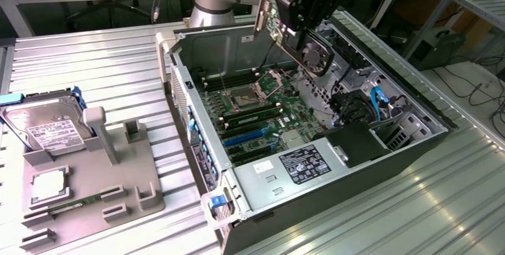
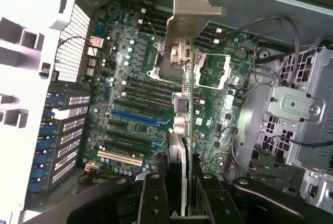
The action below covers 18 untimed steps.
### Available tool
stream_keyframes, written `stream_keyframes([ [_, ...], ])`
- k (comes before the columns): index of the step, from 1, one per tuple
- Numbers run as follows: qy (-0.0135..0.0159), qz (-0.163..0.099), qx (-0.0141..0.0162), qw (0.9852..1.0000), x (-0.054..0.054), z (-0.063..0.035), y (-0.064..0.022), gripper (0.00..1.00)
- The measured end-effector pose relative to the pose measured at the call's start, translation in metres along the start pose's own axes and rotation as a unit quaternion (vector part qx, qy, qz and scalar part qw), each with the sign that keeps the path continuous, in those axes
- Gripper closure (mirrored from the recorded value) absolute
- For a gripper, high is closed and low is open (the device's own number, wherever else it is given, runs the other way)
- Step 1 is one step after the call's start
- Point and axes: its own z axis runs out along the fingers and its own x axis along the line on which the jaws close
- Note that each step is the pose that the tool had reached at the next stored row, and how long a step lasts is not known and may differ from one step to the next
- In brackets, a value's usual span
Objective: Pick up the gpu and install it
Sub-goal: 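Insert the gpu into the slot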
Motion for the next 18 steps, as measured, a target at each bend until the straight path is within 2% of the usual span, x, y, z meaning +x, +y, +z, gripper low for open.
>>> stream_keyframes([
  [11,0.0011,-0.037,-0.0009,0.9993,0.0005,0.0000,-0.0014,0.73],
  [15,0.0015,-0.051,-0.0012,0.9987,0.0005,-0.0001,-0.0017,0.73],
  [18,0.0020,-0.069,-0.0016,0.9976,0.0005,-0.0001,-0.0017,0.73],
])
